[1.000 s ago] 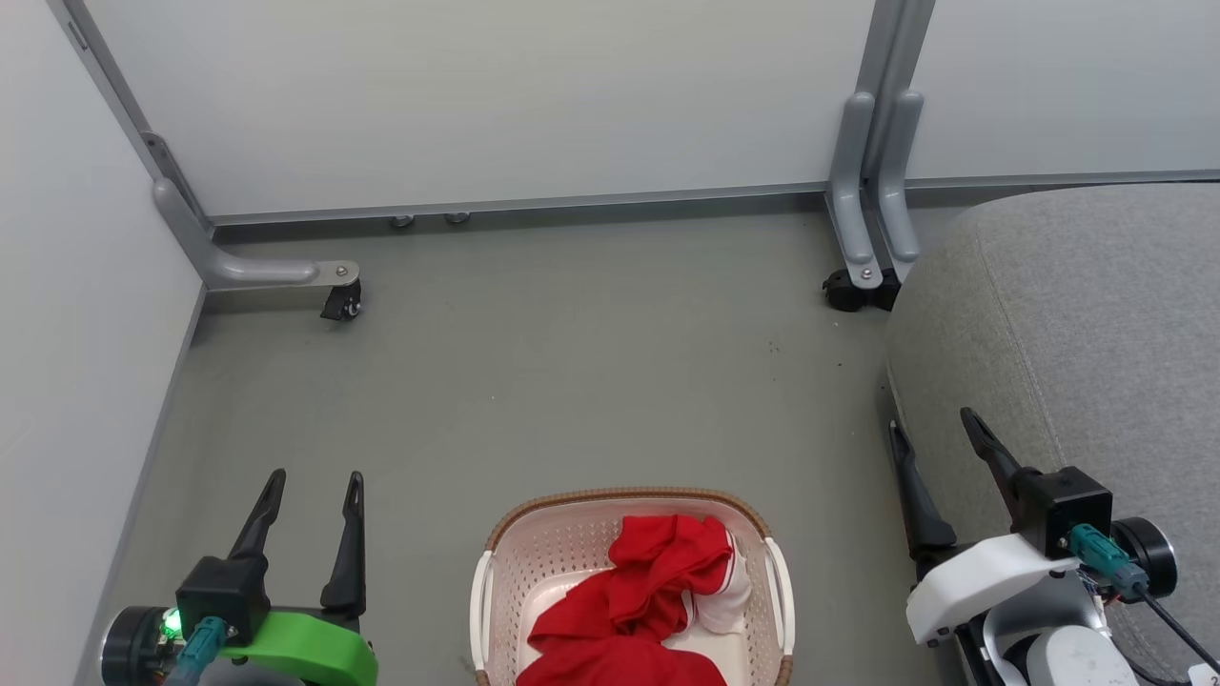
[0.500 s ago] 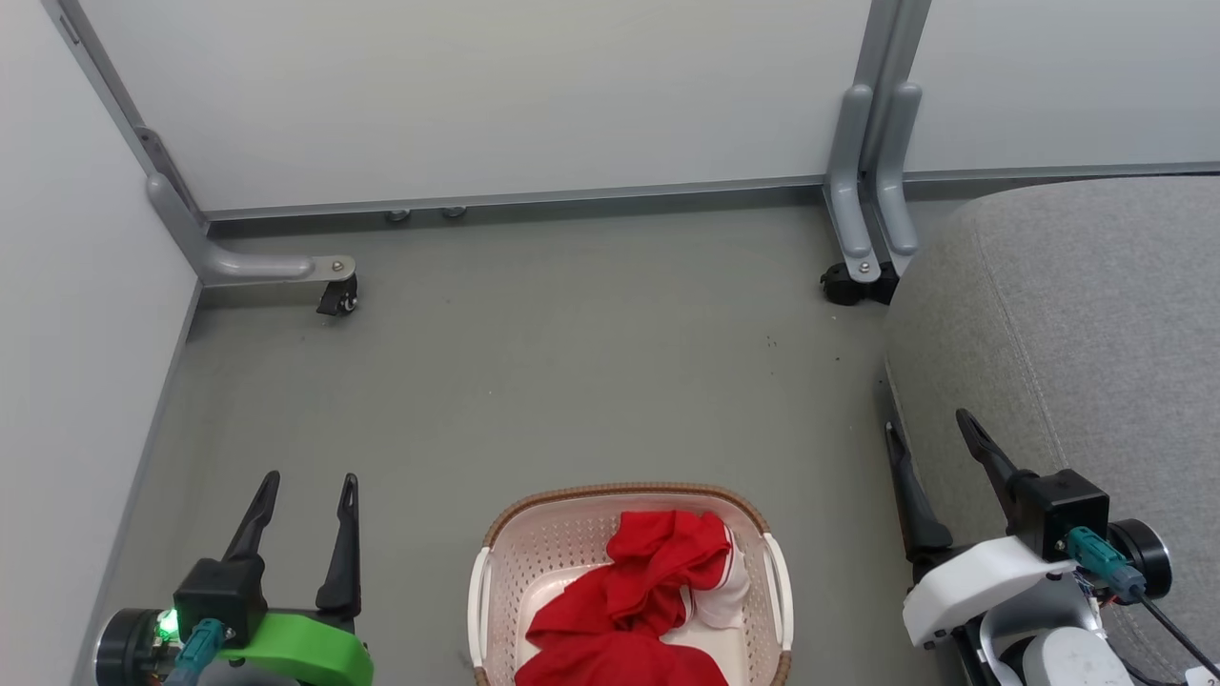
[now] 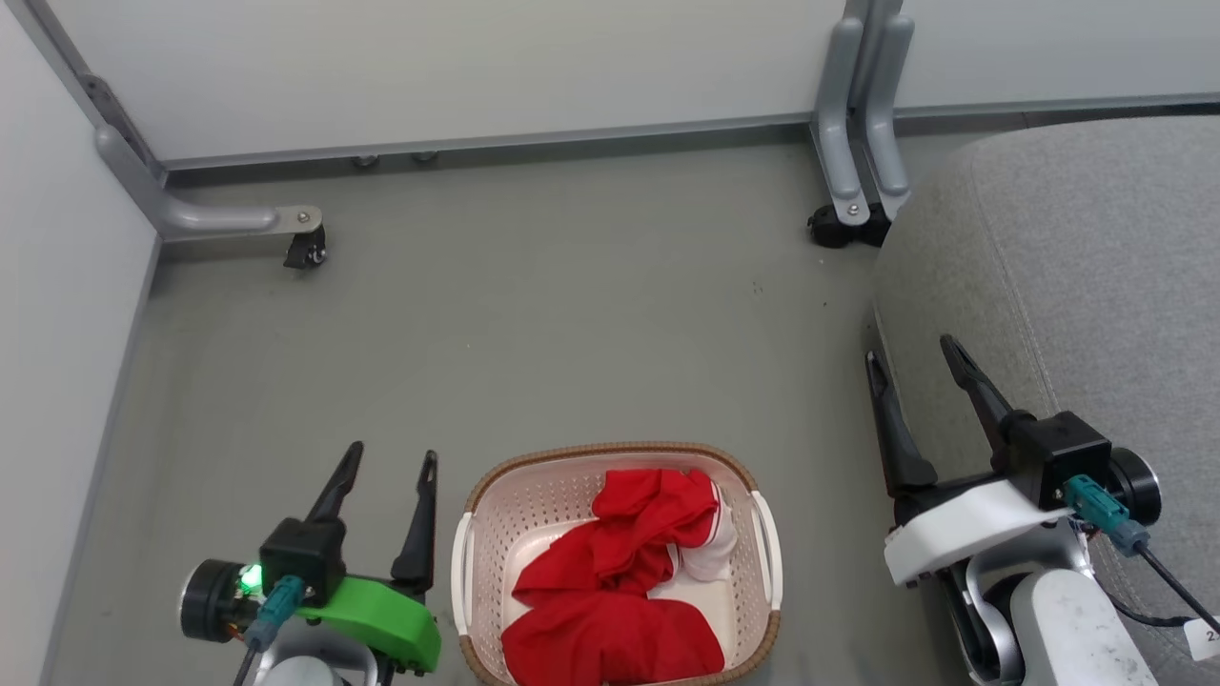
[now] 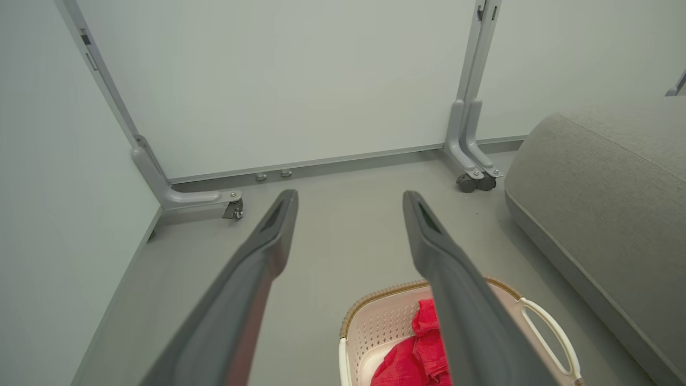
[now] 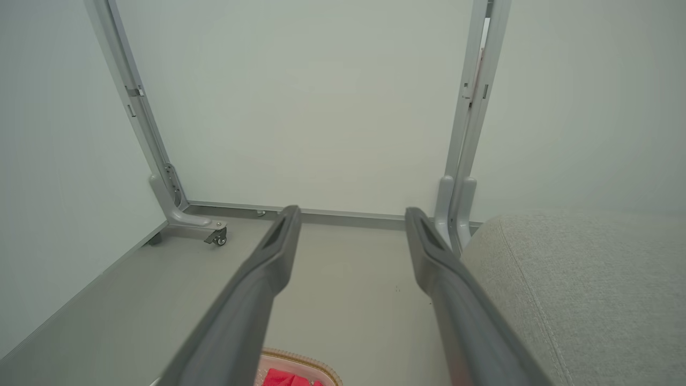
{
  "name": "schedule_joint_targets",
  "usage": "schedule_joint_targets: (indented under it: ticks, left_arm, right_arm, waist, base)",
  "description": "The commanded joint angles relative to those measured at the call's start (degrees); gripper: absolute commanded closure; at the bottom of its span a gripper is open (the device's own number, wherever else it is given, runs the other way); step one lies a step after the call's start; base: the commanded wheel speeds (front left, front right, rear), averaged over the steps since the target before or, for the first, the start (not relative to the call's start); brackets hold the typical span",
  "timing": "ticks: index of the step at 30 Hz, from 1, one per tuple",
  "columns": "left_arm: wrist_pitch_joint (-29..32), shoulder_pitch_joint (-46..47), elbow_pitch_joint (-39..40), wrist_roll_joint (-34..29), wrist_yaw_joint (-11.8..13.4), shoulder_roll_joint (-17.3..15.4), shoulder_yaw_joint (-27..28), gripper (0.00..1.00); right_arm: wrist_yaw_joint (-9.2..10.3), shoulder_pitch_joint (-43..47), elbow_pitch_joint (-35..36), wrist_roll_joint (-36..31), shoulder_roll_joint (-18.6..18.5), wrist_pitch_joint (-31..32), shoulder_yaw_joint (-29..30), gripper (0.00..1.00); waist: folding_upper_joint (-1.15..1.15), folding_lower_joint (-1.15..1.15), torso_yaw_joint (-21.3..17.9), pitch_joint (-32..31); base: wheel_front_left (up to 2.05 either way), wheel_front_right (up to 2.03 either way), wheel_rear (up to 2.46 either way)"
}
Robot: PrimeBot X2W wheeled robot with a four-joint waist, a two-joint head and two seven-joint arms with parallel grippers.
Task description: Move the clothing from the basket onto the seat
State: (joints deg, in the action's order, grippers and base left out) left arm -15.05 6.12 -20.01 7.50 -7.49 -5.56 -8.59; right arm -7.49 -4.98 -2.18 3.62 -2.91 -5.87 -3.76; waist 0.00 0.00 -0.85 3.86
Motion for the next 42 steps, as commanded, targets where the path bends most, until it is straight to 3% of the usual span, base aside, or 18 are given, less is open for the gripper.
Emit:
schedule_joint_targets:
  ticks: [1, 25, 42]
  left_arm:
    - [-0.2, 2.0, -1.0, 0.6, 0.0, 0.3, -1.4, 0.00]
    - [-0.1, 34.1, -25.6, 7.5, 0.0, 0.7, -28.8, 0.00]
    - [1.8, 50.2, -41.6, 16.1, 0.0, 0.0, -40.5, 0.00]
  right_arm:
    - [0.00, -1.5, 0.6, 0.1, 0.0, -0.3, -0.3, 0.00]
    - [0.00, -19.2, 9.2, 1.2, 0.0, -4.1, -1.5, 0.00]
    - [0.00, -21.9, 12.9, 2.7, 0.0, -6.0, -2.0, 0.00]
  waist:
    - [0.00, 0.00, -1.4, 4.4]
    - [0.00, 0.00, -7.9, 38.6]
    - [0.00, 0.00, -12.0, 51.3]
  base:
    - [0.00, 0.00, 0.00]
    - [0.00, 0.00, 0.00]
    - [0.00, 0.00, 0.00]
